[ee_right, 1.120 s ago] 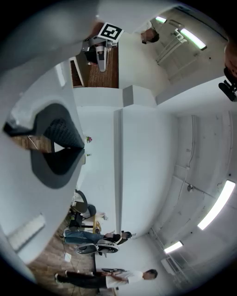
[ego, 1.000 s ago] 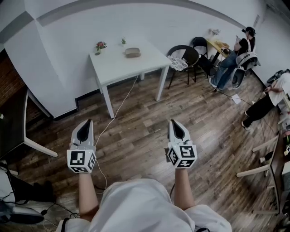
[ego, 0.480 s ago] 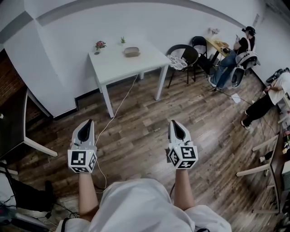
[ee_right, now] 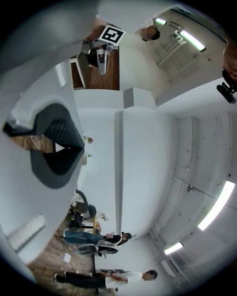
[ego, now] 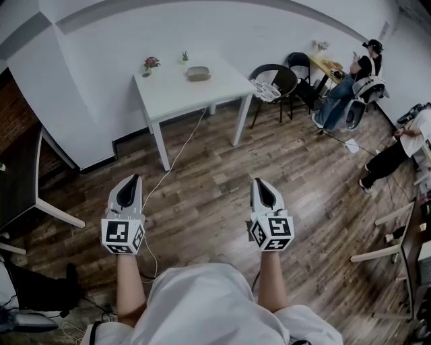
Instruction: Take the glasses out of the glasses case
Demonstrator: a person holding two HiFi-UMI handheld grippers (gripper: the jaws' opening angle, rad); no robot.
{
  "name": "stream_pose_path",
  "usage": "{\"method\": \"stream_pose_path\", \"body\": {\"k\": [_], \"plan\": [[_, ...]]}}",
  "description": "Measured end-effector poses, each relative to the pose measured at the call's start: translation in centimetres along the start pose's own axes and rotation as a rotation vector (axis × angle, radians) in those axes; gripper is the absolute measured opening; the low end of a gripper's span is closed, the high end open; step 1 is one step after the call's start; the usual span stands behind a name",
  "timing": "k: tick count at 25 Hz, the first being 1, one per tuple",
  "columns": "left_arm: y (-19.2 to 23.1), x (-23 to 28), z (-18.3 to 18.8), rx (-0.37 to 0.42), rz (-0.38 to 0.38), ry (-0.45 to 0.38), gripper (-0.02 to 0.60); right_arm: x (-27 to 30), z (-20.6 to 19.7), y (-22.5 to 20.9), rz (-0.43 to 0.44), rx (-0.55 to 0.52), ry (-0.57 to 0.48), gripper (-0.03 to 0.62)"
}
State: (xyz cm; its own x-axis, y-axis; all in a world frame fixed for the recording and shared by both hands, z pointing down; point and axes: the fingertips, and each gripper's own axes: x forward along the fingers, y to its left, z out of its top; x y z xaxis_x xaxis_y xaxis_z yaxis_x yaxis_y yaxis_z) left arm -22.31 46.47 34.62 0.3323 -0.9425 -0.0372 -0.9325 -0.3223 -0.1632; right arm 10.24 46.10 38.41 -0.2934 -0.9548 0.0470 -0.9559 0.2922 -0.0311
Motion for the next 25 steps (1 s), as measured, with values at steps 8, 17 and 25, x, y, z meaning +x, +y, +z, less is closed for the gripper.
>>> {"method": "stream_pose_path", "body": {"k": [8,17,25], "plan": [[-0.2,0.3,-0.3,-0.015,-0.024,-0.003,0.015,0.0,-0.4,0.6,0.005,-0.008,0.008,0.003],[-0.5,1.2,-0.8,-0.03,-0.047,0.01,0.103,0.3,-0.5,0.8,0.007,-0.001,0.017,0.003],[-0.2,1.4,-1.5,-0.042,-0.041,0.028,0.112,0.7,-0.5,1.2,0.009,0.023,0.007,0.003]]}}
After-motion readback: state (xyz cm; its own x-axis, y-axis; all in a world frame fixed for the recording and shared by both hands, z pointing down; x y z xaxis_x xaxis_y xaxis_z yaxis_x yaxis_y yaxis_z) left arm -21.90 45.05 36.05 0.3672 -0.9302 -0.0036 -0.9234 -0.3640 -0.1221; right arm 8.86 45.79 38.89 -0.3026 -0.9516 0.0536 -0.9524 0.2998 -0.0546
